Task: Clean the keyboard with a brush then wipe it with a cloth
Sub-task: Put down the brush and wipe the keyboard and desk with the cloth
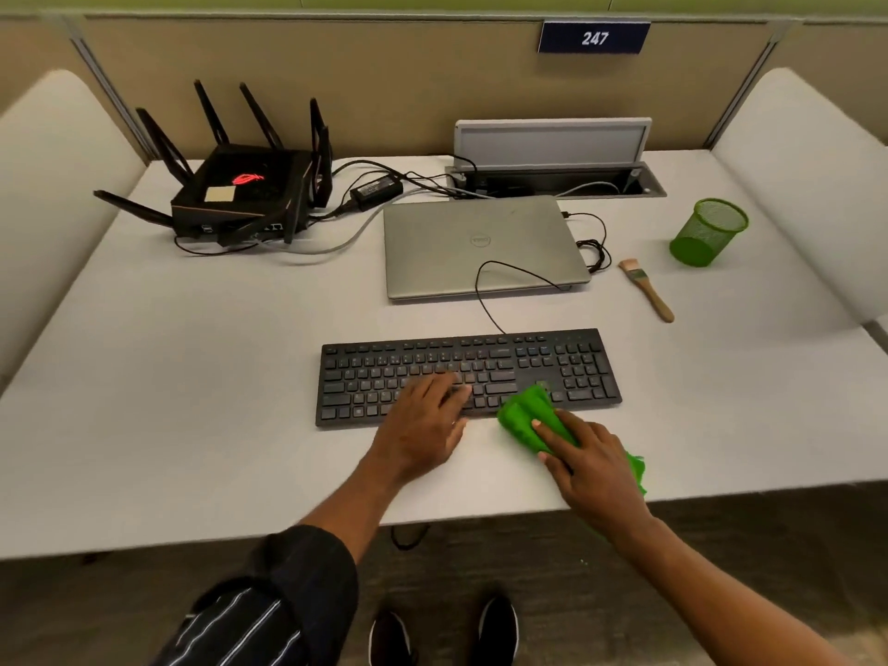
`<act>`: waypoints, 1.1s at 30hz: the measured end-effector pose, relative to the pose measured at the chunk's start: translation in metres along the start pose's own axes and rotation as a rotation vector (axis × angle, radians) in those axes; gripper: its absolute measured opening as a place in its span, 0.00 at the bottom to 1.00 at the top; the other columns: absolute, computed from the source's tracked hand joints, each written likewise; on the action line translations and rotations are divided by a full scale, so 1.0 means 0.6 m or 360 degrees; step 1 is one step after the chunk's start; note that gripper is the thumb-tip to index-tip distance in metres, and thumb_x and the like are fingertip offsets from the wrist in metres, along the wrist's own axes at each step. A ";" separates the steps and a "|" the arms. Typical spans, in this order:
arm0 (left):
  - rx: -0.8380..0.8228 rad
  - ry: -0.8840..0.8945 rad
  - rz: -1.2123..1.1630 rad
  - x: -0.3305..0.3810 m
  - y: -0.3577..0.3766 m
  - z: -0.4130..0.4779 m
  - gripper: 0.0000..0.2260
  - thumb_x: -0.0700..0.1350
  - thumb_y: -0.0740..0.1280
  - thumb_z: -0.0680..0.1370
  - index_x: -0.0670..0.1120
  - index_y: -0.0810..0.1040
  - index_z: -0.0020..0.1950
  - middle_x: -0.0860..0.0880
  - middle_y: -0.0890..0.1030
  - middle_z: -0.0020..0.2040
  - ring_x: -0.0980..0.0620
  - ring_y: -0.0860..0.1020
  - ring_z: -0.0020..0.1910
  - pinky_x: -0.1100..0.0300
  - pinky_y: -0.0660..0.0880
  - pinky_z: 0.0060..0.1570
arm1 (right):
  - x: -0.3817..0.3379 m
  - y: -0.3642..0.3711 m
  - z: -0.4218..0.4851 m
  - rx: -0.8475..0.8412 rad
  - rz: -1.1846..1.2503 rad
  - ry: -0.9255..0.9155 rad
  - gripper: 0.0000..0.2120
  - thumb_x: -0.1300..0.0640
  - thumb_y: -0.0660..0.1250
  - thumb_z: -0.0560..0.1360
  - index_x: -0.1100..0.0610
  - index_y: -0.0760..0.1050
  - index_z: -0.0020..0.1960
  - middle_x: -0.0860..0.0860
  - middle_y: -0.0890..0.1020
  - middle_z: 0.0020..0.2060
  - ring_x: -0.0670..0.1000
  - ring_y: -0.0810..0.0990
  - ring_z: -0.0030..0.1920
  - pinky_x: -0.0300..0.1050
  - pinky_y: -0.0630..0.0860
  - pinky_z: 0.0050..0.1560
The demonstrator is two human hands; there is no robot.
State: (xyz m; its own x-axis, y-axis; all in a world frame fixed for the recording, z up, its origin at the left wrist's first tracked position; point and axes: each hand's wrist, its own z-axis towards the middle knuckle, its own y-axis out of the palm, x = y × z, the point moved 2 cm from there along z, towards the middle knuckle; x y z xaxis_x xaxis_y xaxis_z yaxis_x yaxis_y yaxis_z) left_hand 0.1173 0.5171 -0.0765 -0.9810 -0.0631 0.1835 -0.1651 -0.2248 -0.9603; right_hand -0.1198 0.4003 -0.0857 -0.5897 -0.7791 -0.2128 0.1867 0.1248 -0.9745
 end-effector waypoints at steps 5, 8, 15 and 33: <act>0.0034 0.0076 -0.0038 -0.004 0.014 -0.091 0.12 0.42 0.79 0.71 0.44 0.87 0.53 0.43 0.85 0.52 0.44 0.83 0.47 0.54 0.82 0.42 | -0.014 0.021 -0.013 -0.0110 -0.0185 0.0064 0.24 0.43 0.63 0.78 0.44 0.69 0.73 0.55 0.76 0.64 0.58 0.76 0.55 0.57 0.77 0.53; 0.0025 0.0105 0.0029 -0.015 0.010 -0.101 0.09 0.45 0.70 0.77 0.45 0.88 0.51 0.44 0.86 0.54 0.44 0.84 0.48 0.55 0.82 0.44 | -0.056 0.030 -0.028 -0.0092 -0.0162 -0.0128 0.22 0.45 0.63 0.75 0.45 0.74 0.68 0.54 0.79 0.60 0.56 0.77 0.49 0.54 0.79 0.45; -0.0524 -0.0169 -0.0268 -0.034 -0.022 -0.105 0.27 0.51 0.49 0.80 0.43 0.79 0.69 0.45 0.77 0.71 0.43 0.73 0.70 0.52 0.71 0.68 | -0.148 0.022 -0.083 -0.0177 0.0058 -0.0746 0.21 0.43 0.59 0.77 0.44 0.75 0.67 0.53 0.80 0.59 0.54 0.79 0.46 0.49 0.79 0.43; -0.0545 -0.0594 -0.0715 -0.076 -0.089 -0.136 0.23 0.37 0.59 0.76 0.44 0.78 0.70 0.43 0.80 0.65 0.43 0.77 0.64 0.49 0.75 0.62 | -0.277 0.036 0.005 -0.0303 0.0036 -0.0524 0.24 0.41 0.53 0.78 0.46 0.73 0.70 0.54 0.79 0.60 0.56 0.76 0.52 0.54 0.76 0.51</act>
State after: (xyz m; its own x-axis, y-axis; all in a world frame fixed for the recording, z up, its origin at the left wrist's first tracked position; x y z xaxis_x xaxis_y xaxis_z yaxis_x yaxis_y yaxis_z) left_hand 0.1624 0.6111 -0.0509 -0.7187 -0.3809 0.5817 -0.6320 0.0090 -0.7749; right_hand -0.0155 0.5307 -0.0713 -0.2972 -0.9267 -0.2302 0.0291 0.2322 -0.9722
